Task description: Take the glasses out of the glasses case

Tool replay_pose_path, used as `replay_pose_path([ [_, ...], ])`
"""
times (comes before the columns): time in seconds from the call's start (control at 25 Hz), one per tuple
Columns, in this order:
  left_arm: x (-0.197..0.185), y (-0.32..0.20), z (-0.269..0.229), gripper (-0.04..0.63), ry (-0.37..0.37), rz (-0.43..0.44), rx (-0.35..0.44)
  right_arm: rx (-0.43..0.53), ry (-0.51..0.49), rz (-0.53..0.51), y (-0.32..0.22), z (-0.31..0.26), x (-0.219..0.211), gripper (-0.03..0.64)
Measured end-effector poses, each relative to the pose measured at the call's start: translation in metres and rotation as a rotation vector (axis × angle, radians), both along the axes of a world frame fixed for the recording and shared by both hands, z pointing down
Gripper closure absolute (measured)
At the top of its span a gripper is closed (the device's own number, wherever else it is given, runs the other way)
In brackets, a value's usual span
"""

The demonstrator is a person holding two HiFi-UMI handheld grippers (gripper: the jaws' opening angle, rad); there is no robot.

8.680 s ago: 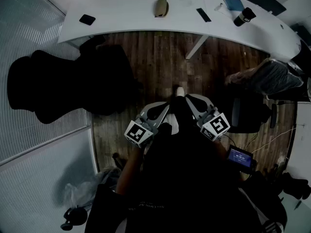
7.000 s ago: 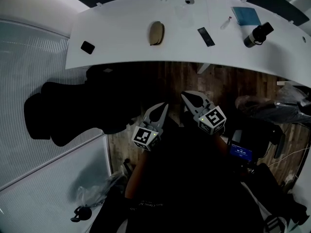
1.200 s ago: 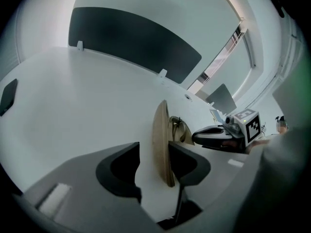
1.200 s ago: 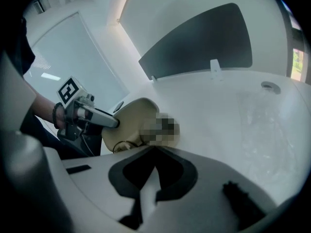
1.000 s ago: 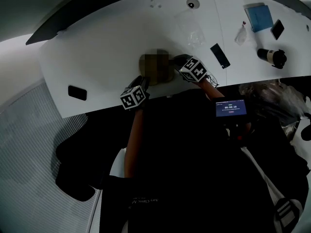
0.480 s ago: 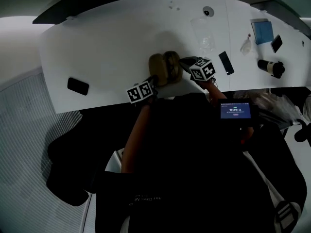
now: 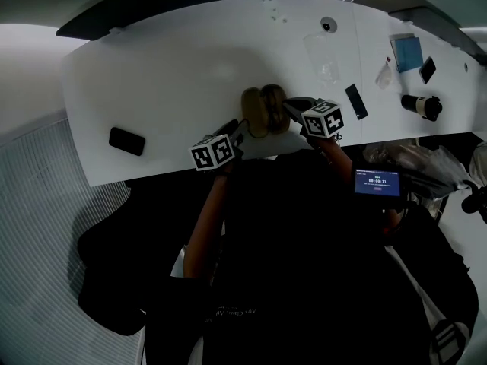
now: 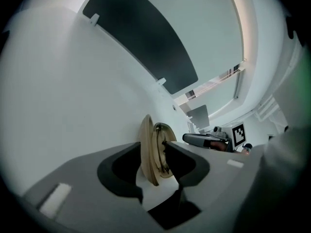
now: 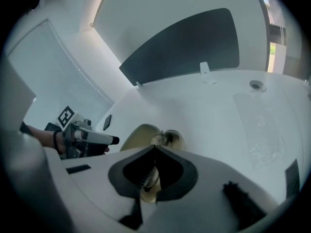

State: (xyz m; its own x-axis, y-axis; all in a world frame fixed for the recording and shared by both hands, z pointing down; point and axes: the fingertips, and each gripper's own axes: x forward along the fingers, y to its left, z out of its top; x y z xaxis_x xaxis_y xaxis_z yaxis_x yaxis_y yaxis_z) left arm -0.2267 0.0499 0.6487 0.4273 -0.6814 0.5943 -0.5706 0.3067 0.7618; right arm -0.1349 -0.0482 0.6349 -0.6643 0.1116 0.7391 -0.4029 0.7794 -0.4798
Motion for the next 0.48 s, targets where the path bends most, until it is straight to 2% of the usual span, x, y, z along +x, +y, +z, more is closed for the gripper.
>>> replay_pose_path([
  [0.08, -0.01, -0.007, -0.015, 0.462, -0.038, 0.038, 0.067, -0.002, -0.009, -0.017, 0.01, -0.009, -0.007, 0.607],
  [0.2, -0.007, -0.02, -0.024, 0.532, -0.127, 0.166, 0.146, 0.003, 0.016, -0.021, 0.02, 0.001, -0.006, 0.607],
  [0.32, 0.004, -0.026, -0.003, 0.586, -0.21, 0.286, 0.1, 0.03, 0.076, 0.026, 0.015, 0.023, 0.006, 0.607],
  [0.48, 0.01, -0.032, 0.019, 0.586, -0.236, 0.313, 0.054, 0.04, 0.121, 0.068, -0.001, 0.045, 0.027, 0.608],
])
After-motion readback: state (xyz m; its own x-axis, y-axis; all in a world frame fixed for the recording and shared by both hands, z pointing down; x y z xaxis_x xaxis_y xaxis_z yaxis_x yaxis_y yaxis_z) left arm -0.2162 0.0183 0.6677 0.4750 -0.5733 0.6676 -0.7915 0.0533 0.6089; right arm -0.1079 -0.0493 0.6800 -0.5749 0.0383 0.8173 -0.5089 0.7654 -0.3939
